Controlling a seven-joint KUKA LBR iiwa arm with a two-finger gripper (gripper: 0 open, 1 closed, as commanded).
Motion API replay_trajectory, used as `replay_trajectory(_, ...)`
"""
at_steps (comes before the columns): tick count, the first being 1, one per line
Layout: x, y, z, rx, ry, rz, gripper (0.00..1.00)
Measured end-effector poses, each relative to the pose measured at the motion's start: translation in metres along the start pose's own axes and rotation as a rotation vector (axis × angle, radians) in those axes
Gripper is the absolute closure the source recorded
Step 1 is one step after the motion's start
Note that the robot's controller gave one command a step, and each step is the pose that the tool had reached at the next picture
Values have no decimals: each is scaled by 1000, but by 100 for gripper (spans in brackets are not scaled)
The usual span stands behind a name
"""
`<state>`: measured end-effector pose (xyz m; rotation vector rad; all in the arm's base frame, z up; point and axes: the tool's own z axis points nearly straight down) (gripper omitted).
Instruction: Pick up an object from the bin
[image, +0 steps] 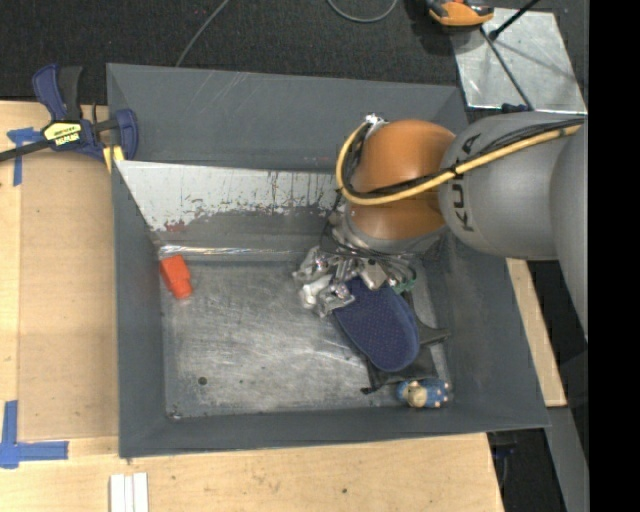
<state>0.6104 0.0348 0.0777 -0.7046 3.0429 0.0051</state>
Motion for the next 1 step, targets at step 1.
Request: replay_trajectory(1, 45, -44, -156, 5, 8, -34, 100)
